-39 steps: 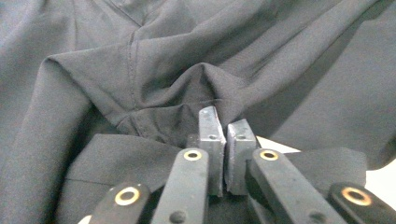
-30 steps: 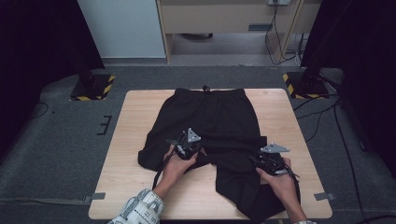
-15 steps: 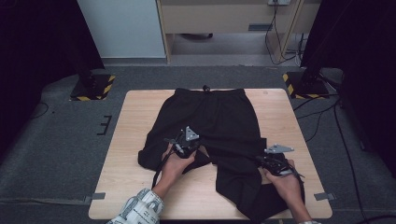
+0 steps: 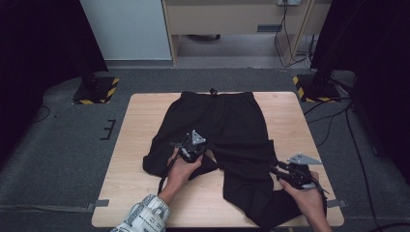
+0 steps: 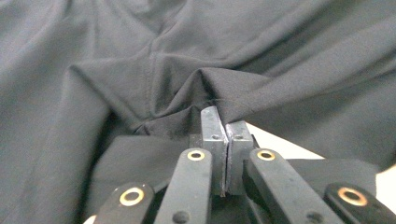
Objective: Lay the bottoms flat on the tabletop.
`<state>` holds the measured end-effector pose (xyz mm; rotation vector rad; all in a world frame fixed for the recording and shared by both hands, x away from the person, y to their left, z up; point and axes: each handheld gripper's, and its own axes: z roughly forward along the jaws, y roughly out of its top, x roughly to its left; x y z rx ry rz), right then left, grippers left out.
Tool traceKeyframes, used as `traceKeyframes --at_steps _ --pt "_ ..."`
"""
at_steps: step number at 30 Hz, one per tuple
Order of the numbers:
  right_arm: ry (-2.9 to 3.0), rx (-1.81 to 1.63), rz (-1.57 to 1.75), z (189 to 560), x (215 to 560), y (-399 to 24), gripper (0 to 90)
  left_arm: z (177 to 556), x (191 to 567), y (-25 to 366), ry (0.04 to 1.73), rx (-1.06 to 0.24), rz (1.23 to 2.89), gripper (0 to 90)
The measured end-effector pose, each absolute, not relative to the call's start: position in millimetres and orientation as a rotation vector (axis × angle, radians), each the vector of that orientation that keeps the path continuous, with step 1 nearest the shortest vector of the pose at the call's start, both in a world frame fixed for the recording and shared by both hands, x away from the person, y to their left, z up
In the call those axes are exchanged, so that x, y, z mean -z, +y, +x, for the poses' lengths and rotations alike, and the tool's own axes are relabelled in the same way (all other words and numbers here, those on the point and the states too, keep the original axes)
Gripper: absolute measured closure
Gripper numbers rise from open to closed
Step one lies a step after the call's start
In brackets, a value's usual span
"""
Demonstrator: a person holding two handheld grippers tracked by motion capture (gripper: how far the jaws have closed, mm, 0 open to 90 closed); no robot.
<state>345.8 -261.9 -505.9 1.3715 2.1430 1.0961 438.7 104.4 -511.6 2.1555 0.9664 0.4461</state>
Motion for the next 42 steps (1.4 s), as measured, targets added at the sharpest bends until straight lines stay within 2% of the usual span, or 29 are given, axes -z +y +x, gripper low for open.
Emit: traceKeyframes --at_steps 2,6,9,12,15,19,21,25,27,31,36,42 --pt "2.162 -1.095 1.361 342.7 508.4 -258.7 56.8 439.3 512.3 105.3 0.971 -0.434 2.157 88.4" --pt "2.18 -1.049 1.374 349.9 513.3 -256.6 66.5 437.2 512.9 100.8 0.944 -0.438 2.178 88.1" --pt "2.192 -1.012 1.364 358.2 520.1 -252.4 67.1 436.7 512.8 99.4 0.934 -0.435 2.175 88.1" --pt "2.193 -1.015 1.349 364.0 523.5 -245.9 61.1 436.3 511.0 100.5 0.933 -0.418 2.156 87.9" --pt "2.204 -1.044 1.339 366.8 527.2 -239.7 46.8 435.3 509.6 99.9 0.925 -0.409 2.141 85.9" --pt "2.238 -1.028 1.293 365.3 532.9 -232.5 42.6 434.4 508.4 99.0 0.917 -0.415 2.134 84.6" --pt "2.244 -1.029 1.277 364.2 532.9 -230.7 49.3 434.5 507.5 100.0 0.924 -0.418 2.128 86.7" --pt "2.277 -1.051 1.27 365.8 531.0 -227.3 79.7 434.0 505.3 101.9 0.936 -0.426 2.123 88.2" --pt "2.289 -1.068 1.277 367.9 530.5 -226.0 88.6 434.1 504.6 102.9 0.94 -0.422 2.121 88.3" --pt "2.292 -1.029 1.305 369.3 527.8 -235.8 89.9 434.7 502.8 106.5 0.946 -0.422 2.12 88.6" --pt "2.238 -0.992 1.369 368.0 522.0 -270.1 89.9 434.9 501.9 105.3 0.93 -0.405 2.123 88.7" --pt "2.106 -1.041 1.387 388.8 502.0 -287.2 88.3 431.5 506.6 95.1 0.898 -0.411 2.157 88.5"
